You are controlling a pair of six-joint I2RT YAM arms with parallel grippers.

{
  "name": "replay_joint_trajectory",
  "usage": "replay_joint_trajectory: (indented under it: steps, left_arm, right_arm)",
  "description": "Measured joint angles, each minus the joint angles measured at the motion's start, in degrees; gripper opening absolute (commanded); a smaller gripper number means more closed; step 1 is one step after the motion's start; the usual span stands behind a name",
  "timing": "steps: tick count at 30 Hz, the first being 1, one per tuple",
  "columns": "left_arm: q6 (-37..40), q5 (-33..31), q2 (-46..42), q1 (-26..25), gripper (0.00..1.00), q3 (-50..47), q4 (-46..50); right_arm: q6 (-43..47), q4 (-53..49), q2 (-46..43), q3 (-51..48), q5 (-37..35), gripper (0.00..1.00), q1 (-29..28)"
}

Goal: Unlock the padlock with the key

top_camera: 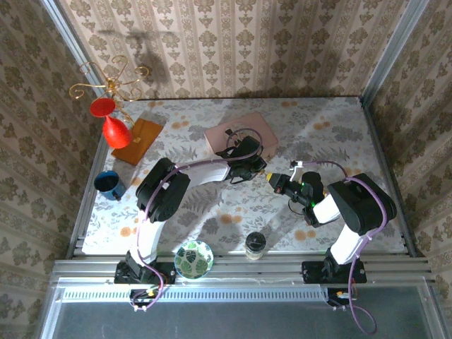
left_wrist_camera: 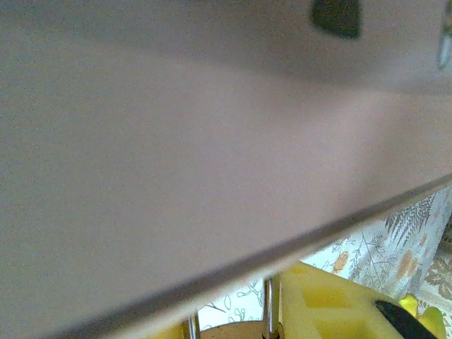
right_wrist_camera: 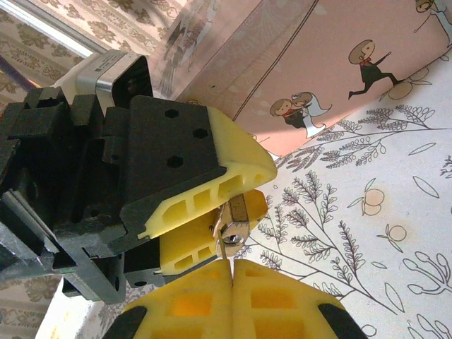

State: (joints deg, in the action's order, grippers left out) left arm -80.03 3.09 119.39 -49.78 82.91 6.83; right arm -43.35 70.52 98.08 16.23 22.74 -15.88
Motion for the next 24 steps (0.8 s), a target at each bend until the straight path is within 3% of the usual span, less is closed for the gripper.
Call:
replay_joint_trajectory:
  steps: [24]
  left_arm:
    - [0.0, 0.0, 0.0, 0.0, 0.0, 0.0, -0.2]
  right_arm:
    - [0.2, -1.5, -0.1, -0.3, -1.6, 0.0, -0.8]
